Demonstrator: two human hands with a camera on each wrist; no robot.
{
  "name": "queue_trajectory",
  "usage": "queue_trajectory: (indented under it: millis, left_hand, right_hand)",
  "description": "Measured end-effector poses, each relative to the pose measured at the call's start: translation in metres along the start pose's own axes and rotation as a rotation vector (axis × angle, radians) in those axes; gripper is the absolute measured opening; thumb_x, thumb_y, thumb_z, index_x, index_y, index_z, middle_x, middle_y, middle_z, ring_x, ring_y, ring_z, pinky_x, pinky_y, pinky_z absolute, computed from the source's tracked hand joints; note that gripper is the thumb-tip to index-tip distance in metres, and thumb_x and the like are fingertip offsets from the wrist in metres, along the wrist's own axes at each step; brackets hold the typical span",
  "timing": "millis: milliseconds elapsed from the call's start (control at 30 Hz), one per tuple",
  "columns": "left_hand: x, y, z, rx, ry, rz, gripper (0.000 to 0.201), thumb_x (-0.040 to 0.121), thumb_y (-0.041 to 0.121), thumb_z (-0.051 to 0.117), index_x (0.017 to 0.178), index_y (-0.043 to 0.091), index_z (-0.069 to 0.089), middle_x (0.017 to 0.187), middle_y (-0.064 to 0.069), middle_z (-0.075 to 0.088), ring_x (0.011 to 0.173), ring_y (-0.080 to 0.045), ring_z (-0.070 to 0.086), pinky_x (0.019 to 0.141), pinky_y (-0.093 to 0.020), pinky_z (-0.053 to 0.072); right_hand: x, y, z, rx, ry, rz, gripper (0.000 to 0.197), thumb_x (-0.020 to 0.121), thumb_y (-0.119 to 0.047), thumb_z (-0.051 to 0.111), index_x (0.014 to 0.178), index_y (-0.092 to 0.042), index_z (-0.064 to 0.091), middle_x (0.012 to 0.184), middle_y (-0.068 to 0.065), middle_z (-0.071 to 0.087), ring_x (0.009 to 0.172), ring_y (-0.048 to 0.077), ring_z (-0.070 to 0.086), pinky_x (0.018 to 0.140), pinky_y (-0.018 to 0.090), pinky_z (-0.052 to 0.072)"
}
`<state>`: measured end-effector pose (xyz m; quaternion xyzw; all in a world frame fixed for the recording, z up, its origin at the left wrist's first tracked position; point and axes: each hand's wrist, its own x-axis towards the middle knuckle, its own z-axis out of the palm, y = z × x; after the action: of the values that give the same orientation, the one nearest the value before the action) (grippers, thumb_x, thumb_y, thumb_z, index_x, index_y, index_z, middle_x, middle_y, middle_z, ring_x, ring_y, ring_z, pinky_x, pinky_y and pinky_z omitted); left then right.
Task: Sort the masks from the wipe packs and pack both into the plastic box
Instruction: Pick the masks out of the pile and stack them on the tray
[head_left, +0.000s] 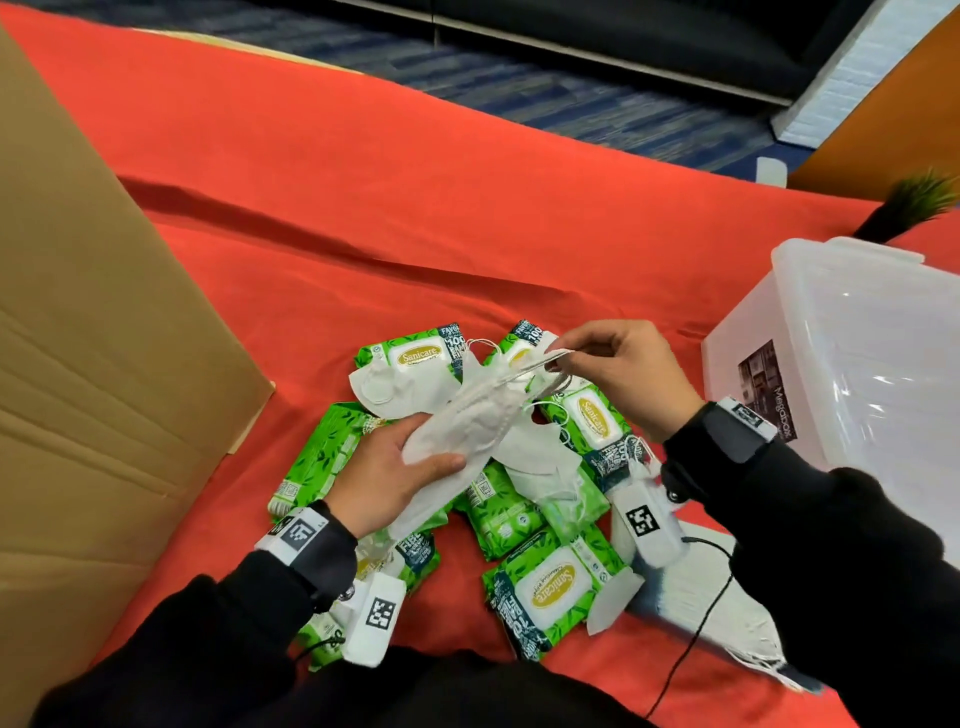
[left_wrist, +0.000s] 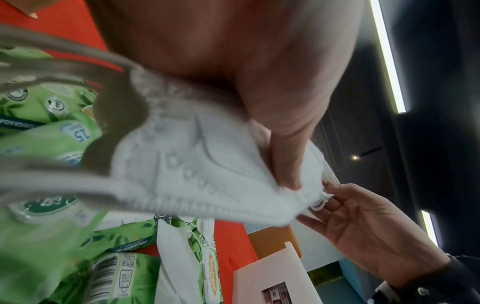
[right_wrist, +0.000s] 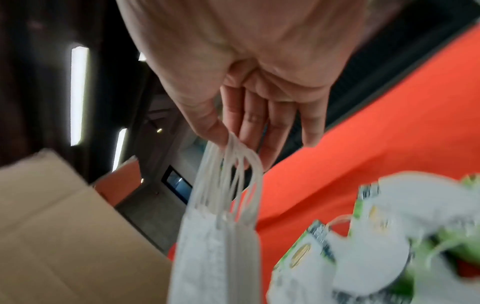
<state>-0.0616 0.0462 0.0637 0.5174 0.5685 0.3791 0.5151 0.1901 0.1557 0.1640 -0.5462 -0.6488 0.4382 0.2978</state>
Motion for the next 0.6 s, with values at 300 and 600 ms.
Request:
queue_trajectory:
  millis: [300, 600]
  left_hand:
    - [-0.002, -0.009, -0.005, -0.096, -0.211, -0.057, 0.047, 0.080, 0.036, 0.085, 0.122, 0.020, 0.069, 0.117, 0.004, 0.075, 0.107, -0.014, 0.071, 0.094, -0.034, 0.054]
    - [-0.013, -0.025, -0.022, 0.118, -0.321, -0.088, 0.040, 0.083, 0.041, 0.082, 0.117, 0.025, 0.068, 0.110, 0.009, 0.076, 0.101, -0.013, 0.072, 0.095, -0.044, 0.055]
  right_hand:
    - [0.006, -0.005, 0.021, 0.646, -0.373, 0.483, 0.020, 0.090, -0.013, 0.068, 0.108, -0.009, 0.060, 0.086, 0.013, 0.065, 0.072, 0.026, 0.064, 0.071, 0.037, 0.056]
    - [0.017, 0.026, 0.017, 0.130, -0.674, 0.537, 0.025, 0.087, 0.007, 0.068, 0.110, 0.015, 0.065, 0.057, 0.013, 0.054, 0.040, 0.013, 0.044, 0.046, 0.024, 0.033]
